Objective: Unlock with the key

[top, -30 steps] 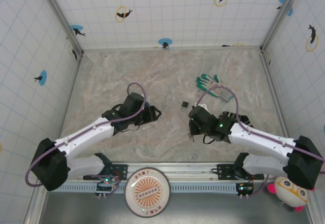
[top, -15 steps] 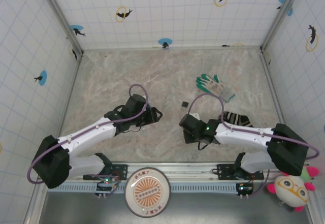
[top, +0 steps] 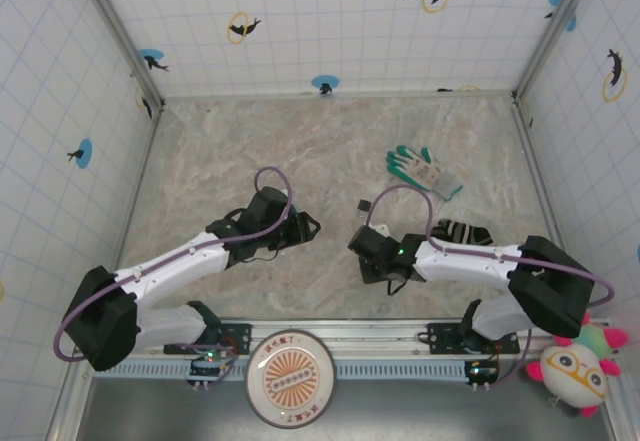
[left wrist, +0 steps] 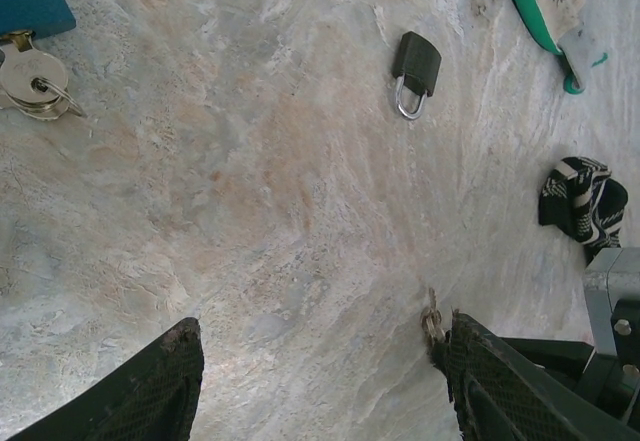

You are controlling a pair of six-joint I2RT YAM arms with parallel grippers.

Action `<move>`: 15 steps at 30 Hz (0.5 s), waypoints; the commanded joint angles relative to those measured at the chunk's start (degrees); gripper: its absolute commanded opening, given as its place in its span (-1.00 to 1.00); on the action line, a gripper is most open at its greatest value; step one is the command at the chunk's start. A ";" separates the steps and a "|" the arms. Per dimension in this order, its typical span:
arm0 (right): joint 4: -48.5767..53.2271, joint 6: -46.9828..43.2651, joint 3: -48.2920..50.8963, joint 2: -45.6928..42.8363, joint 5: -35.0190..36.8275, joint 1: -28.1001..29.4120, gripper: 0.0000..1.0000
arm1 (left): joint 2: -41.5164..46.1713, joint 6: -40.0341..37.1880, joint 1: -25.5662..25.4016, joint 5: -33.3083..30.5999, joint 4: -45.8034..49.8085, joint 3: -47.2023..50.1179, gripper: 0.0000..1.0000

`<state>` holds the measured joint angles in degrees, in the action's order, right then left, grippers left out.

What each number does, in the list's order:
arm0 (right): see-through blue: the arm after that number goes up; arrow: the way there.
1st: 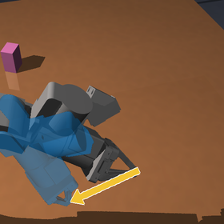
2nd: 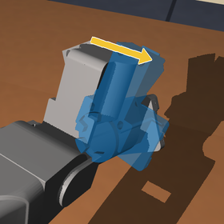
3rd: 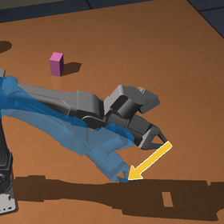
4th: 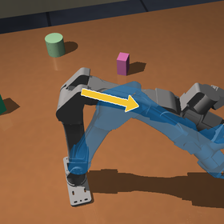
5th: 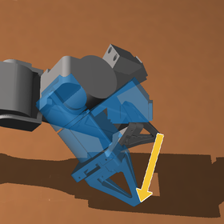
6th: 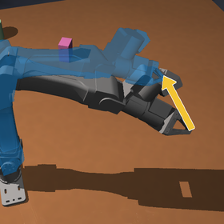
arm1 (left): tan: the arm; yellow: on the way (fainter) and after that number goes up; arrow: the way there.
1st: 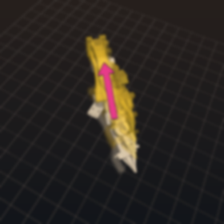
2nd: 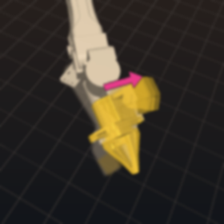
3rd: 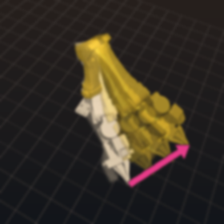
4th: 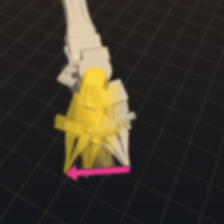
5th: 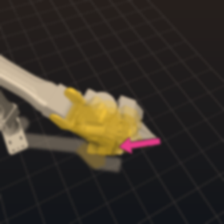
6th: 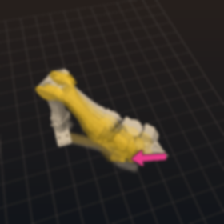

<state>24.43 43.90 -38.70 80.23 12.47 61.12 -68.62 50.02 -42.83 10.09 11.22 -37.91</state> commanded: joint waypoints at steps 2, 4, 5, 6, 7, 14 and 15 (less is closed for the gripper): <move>1.96 -0.04 -2.07 -0.42 2.46 0.22 -0.83 | 0.07 1.00 -0.41 0.80 -1.07 1.02 0.30; 2.24 -0.19 -2.14 -0.59 2.86 0.22 -0.89 | 0.07 1.04 -0.50 0.75 -1.20 1.17 0.31; 2.34 -0.30 -2.25 -0.68 2.99 0.22 -0.92 | 0.14 1.12 -0.50 0.73 -1.29 1.25 0.30; 2.66 -0.46 -2.28 -0.76 3.28 0.22 -0.96 | 0.15 1.17 -0.59 0.74 -1.36 1.26 0.31; 2.89 -0.56 -2.43 -0.82 3.60 0.22 -0.99 | 0.15 1.29 -0.66 0.76 -1.39 1.31 0.31; 4.97 -3.27 -4.36 -4.16 4.58 0.22 -1.00 | 0.94 1.64 -0.94 0.09 -1.80 1.50 0.30; 5.20 -3.42 -4.61 -5.15 4.86 0.07 -1.00 | 1.31 1.68 -0.94 -0.20 -1.99 1.48 0.30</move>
<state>27.53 41.91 -40.25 78.30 15.35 61.12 -68.55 51.07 -43.46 10.07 10.55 -37.15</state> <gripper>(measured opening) 0.048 0.651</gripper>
